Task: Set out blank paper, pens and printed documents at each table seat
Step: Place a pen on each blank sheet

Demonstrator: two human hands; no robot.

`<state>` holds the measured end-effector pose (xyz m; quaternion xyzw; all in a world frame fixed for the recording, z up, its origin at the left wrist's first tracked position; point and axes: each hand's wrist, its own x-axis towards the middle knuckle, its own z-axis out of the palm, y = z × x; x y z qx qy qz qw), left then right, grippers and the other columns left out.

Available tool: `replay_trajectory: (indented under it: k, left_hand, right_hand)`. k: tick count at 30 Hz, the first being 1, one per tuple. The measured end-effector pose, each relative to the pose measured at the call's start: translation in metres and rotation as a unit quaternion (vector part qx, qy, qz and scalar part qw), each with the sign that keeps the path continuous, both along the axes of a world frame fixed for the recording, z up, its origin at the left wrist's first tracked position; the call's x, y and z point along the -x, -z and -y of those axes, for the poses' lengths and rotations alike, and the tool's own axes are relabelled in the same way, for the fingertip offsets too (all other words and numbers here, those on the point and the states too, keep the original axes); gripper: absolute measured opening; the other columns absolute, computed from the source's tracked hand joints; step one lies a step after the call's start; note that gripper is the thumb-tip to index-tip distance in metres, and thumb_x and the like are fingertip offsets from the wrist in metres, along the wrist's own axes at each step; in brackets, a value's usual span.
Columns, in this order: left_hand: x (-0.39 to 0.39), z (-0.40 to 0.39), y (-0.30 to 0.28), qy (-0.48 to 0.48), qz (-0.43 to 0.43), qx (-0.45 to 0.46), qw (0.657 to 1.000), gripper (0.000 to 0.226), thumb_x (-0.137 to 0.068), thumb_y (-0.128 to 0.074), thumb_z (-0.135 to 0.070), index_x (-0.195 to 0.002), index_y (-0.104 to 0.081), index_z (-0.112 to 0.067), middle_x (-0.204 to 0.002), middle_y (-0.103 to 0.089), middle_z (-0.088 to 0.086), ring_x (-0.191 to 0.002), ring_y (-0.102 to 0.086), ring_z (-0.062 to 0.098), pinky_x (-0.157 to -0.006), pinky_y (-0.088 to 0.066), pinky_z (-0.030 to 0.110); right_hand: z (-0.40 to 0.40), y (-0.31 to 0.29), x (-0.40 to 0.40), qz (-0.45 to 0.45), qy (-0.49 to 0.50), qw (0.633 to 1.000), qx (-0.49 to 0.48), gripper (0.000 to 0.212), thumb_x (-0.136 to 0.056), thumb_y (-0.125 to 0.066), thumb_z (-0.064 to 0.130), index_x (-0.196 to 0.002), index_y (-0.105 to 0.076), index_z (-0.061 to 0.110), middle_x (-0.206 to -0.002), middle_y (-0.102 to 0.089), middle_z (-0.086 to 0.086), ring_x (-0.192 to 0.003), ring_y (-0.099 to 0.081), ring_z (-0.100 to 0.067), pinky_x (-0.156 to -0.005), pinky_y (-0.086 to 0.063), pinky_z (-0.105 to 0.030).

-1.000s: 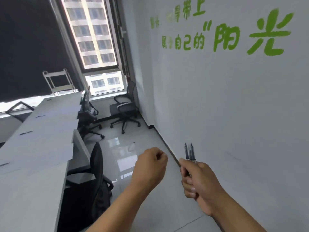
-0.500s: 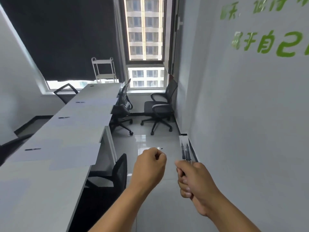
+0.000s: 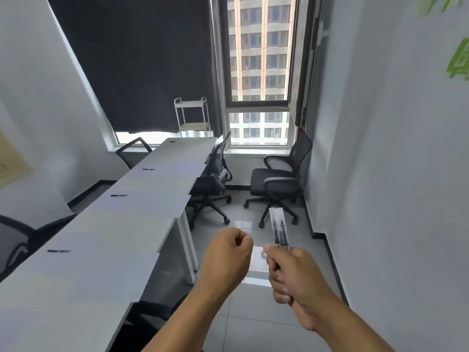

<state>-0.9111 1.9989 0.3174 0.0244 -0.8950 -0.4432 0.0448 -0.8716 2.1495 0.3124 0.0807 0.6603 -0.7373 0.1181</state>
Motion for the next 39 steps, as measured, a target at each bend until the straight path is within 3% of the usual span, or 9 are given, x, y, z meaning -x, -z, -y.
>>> replay_trajectory:
  k: [8,13,19,23,27,32,36,39]
  left_hand:
    - [0.123,-0.026,-0.012,-0.091,-0.009,0.009,0.996,0.027,-0.109,-0.059,-0.031,-0.087,-0.071,-0.02,-0.079,-0.073,-0.001,-0.077,-0.074,0.02,-0.073,-0.068,0.04]
    - [0.188,-0.004,-0.014,-0.148,-0.006,0.006,0.989,0.025,-0.109,-0.058,-0.028,-0.088,-0.073,-0.025,-0.082,-0.074,-0.005,-0.077,-0.072,0.015,-0.069,-0.06,0.026]
    - [0.285,0.05,-0.002,-0.19,0.002,-0.013,0.982,0.024,-0.104,-0.058,-0.028,-0.086,-0.074,-0.026,-0.079,-0.075,-0.008,-0.075,-0.073,0.013,-0.071,-0.062,0.035]
    - [0.34,0.081,-0.004,-0.201,0.002,-0.018,0.979,0.025,-0.107,-0.058,-0.029,-0.087,-0.074,-0.025,-0.081,-0.076,-0.006,-0.076,-0.072,0.014,-0.069,-0.056,0.028]
    - [0.39,0.129,-0.015,-0.231,-0.008,-0.04,0.972,0.022,-0.106,-0.059,-0.028,-0.092,-0.075,-0.025,-0.085,-0.077,-0.006,-0.08,-0.073,0.013,-0.077,-0.064,0.037]
    - [0.411,0.2,-0.017,-0.301,-0.016,-0.052,0.952,0.023,-0.107,-0.058,-0.027,-0.092,-0.075,-0.02,-0.084,-0.076,-0.004,-0.079,-0.074,0.018,-0.08,-0.067,0.043]
    - [0.42,0.246,-0.008,-0.359,-0.008,-0.045,0.932,0.026,-0.108,-0.058,-0.028,-0.093,-0.075,-0.017,-0.084,-0.076,0.001,-0.078,-0.075,0.02,-0.077,-0.068,0.047]
    - [0.424,0.283,-0.003,-0.406,0.004,-0.039,0.913,0.025,-0.108,-0.057,-0.027,-0.093,-0.075,-0.018,-0.085,-0.076,-0.001,-0.078,-0.075,0.019,-0.075,-0.068,0.046]
  right_hand:
    - [-0.037,-0.018,0.152,-0.017,-0.072,0.997,-0.007,0.044,-0.106,-0.06,0.032,-0.065,-0.049,0.018,-0.058,-0.028,-0.004,-0.05,-0.023,-0.018,-0.049,-0.022,-0.027]
    - [-0.015,-0.017,0.235,-0.015,-0.149,0.989,-0.004,0.043,-0.107,-0.061,0.04,-0.073,-0.051,0.014,-0.059,-0.028,-0.003,-0.052,-0.021,-0.018,-0.052,-0.019,-0.031]
    - [0.044,-0.006,0.348,-0.012,-0.2,0.979,-0.027,0.045,-0.108,-0.059,0.041,-0.071,-0.049,0.017,-0.059,-0.026,-0.003,-0.053,-0.018,-0.019,-0.051,-0.019,-0.03]
    - [0.075,-0.013,0.406,-0.011,-0.21,0.977,-0.043,0.044,-0.107,-0.06,0.043,-0.075,-0.05,0.015,-0.062,-0.024,-0.005,-0.059,-0.014,-0.024,-0.054,-0.017,-0.035]
    - [0.126,-0.03,0.467,-0.018,-0.237,0.97,-0.048,0.043,-0.106,-0.061,0.041,-0.077,-0.049,0.012,-0.063,-0.022,-0.005,-0.066,-0.012,-0.03,-0.061,-0.014,-0.042]
    - [0.206,-0.034,0.51,-0.021,-0.307,0.95,-0.054,0.043,-0.107,-0.06,0.04,-0.077,-0.048,0.011,-0.063,-0.021,-0.006,-0.065,-0.013,-0.028,-0.055,-0.017,-0.036]
    - [0.262,-0.028,0.532,-0.019,-0.356,0.932,-0.057,0.039,-0.107,-0.06,0.04,-0.082,-0.05,0.012,-0.077,-0.017,-0.017,-0.066,-0.013,-0.029,-0.056,-0.017,-0.036]
    - [0.308,-0.018,0.548,-0.008,-0.402,0.914,-0.054,0.039,-0.106,-0.06,0.04,-0.081,-0.05,0.012,-0.069,-0.019,-0.012,-0.062,-0.014,-0.024,-0.055,-0.017,-0.035]
